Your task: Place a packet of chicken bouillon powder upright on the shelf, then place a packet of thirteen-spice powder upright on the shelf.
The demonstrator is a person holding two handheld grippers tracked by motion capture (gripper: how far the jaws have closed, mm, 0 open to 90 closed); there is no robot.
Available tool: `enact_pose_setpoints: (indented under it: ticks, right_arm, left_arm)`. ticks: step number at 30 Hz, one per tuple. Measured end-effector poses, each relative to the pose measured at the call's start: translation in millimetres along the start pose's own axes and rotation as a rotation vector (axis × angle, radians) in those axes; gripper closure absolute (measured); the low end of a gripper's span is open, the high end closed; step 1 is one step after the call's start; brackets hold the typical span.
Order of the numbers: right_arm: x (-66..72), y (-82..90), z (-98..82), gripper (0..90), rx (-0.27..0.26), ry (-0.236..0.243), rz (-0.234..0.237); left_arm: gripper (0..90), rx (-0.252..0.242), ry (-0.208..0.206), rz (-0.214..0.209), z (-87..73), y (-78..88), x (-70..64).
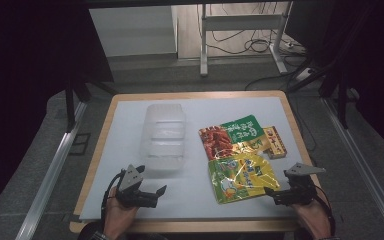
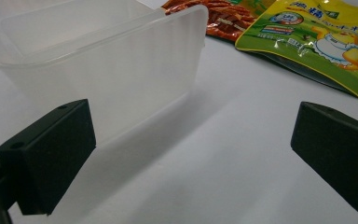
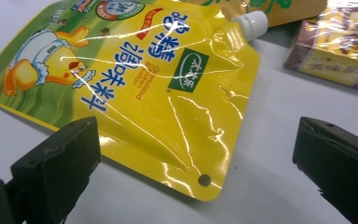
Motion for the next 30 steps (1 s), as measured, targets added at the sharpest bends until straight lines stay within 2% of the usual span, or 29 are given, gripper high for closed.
enact_pose_setpoints:
  ticks: [2,6,15,22,30]
  right_arm:
    - [0.1,-1.6,0.2,1.1,0.007,0.008,0.002]
    - [1.4,-2.8,-0.7,1.1,0.023,0.016,0.003]
    - [0.5,-2.0,0.5,1.3,0.016,0.009,-0.006]
    - [-1.1,-0.7,1.2,1.8,0.007,-0.003,-0.013]
    - [-2.7,0.2,1.5,2.1,0.000,-0.014,-0.018]
  left_arm:
    - [0.0,0.004,-0.016,0.012,0.4,-0.3,-1.3]
    - [0.0,0.003,-0.028,0.008,1.9,-0.5,-5.2]
    - [0.0,0.001,-0.056,0.000,3.9,-1.3,-12.1]
    - [0.4,-0.002,-0.042,-0.006,4.8,-0.3,-12.0]
    - [0.3,0.022,-0.041,-0.005,5.3,-1.0,-14.3]
Point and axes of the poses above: each handheld gripper's, and its own axes: y roughly backward along the jaws, z roughly out of its top, x roughly to its left, the point moved 5 cm from there along -y, roughly forward along the jaws, and after that the axes turned 5 degrees about z, right-handed, at the moved point
